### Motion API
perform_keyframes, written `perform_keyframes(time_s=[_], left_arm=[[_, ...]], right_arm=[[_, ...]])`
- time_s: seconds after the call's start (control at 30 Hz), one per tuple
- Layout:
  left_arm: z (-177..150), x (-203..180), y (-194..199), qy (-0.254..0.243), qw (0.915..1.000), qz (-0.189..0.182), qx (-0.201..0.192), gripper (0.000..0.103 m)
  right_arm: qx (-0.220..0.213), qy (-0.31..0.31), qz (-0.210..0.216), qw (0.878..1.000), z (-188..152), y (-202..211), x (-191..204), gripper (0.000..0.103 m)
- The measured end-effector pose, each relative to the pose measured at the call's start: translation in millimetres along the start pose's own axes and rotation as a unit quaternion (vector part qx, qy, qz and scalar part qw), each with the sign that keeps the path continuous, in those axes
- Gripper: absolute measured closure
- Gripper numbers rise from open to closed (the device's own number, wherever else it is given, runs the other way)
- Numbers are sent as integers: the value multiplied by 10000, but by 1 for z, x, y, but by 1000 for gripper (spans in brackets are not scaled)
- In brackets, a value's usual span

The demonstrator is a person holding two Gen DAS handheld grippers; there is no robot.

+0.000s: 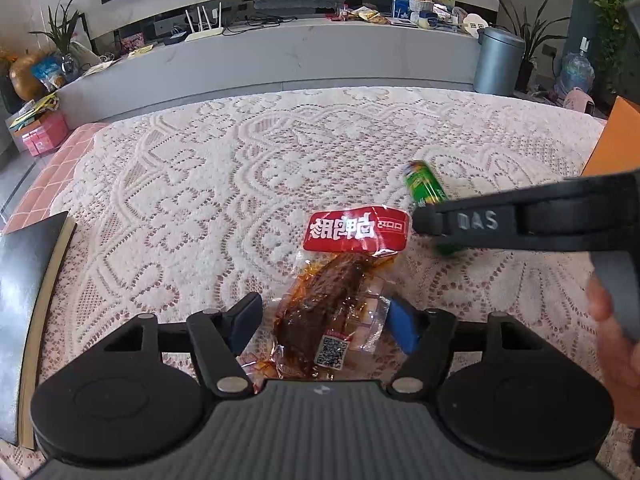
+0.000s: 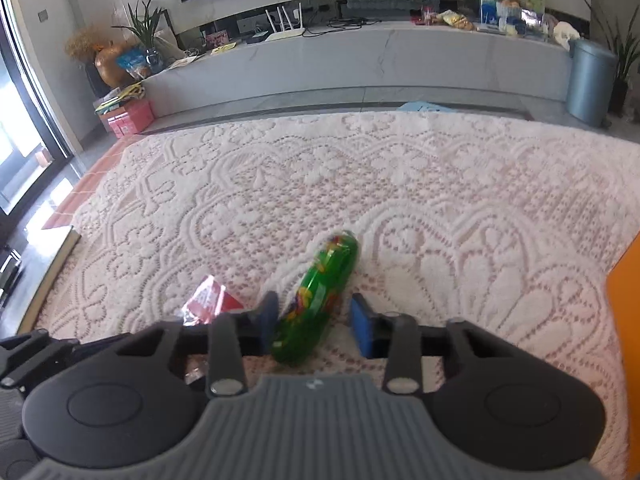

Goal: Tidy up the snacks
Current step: 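Grasp the green stick snack with the right tool while the left tool grasps the red-labelled meat pack, then carry both snacks over the orange box and open both tools to drop them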

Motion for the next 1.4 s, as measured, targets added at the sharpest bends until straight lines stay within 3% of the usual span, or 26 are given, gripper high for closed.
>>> perform_keyframes(time_s=[0.17, 0.27, 0.53, 0.7, 0.83, 1.0, 1.1, 1.27, 1.4], left_arm=[[-1, 2, 0, 50, 10000, -42, 35, 22], [-3, 1, 2, 29, 10000, -82, 49, 28], [-12, 1, 15, -50, 9998, 122, 130, 35], [-14, 1, 23, 305, 9983, -208, 457, 37], [-14, 3, 31, 1002, 9898, -597, 823, 39], [-19, -8, 59, 1650, 9763, -1027, 955, 43], [-23, -21, 72, 1815, 9717, -1111, 1030, 44], [-33, -51, 95, 2049, 9588, -1633, 1101, 44], [-42, -67, 107, 2058, 9581, -1599, 1184, 44]], right_arm=[[245, 84, -52, 9997, -7, 14, -4, 83], [335, 97, -156, 9993, -17, 33, -13, 83], [802, 236, -345, 9959, -65, 90, -28, 83], [923, 218, -301, 9950, -85, 115, -32, 83], [966, 381, -312, 9941, -94, 127, -36, 83], [947, 445, -173, 9944, -97, 137, -30, 83], [915, 439, -83, 9948, -98, 145, -27, 83], [820, 409, 124, 9957, -103, 163, -23, 83], [866, 210, 157, 9959, -116, 176, -29, 83]])
Point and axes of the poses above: each gripper's, at about its wrist camera, not at the fingertips, and y roughly against the way its jaws point, x to its left, z to its top, the point moved 7 cm from there along -y, roughly the way its jaws point, and after that the axes turned 8 degrees about z, right-handed, at the moved point
